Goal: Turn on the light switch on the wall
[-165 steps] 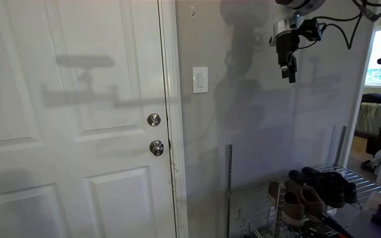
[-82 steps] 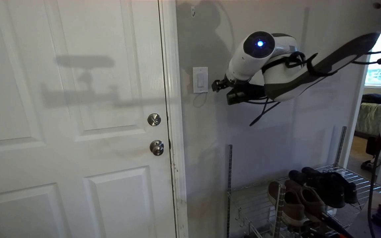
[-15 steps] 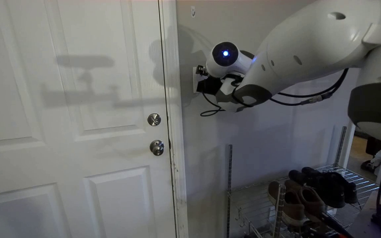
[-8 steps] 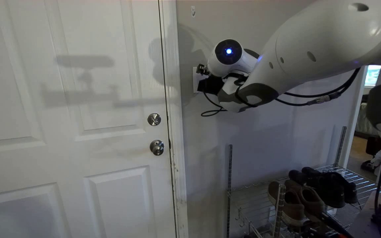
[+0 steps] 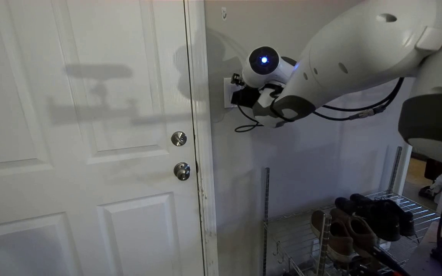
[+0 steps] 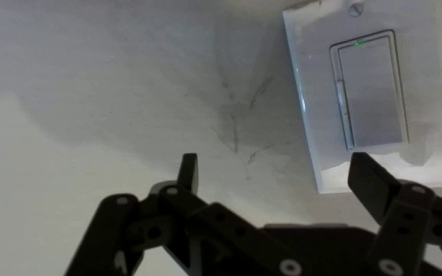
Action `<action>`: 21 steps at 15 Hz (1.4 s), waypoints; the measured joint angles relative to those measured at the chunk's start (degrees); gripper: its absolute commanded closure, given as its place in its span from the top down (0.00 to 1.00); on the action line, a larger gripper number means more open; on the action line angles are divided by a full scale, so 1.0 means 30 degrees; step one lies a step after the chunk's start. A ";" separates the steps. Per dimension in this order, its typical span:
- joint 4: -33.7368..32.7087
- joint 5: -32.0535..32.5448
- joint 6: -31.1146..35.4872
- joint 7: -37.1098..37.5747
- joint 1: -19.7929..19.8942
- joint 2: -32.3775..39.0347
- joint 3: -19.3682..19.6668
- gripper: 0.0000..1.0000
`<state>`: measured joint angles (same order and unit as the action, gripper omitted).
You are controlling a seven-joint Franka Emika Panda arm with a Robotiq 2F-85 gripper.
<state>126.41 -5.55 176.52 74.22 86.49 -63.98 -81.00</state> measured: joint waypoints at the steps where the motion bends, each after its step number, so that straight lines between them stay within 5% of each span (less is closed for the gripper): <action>1: -0.0208 0.0000 -0.0031 0.0000 0.0179 -0.0001 -0.0113 1.00; 15: -0.2800 -0.0001 -0.1924 0.0000 0.2323 0.0057 -0.0851 1.00; 17: -0.2374 -0.0001 -0.3127 -0.0358 0.1518 0.0432 -0.0720 1.00; 21: -0.0199 -0.0002 -0.4840 -0.1563 -0.2391 0.1856 0.0534 1.00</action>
<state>125.81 -5.56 162.00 69.53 79.32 -58.41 -79.39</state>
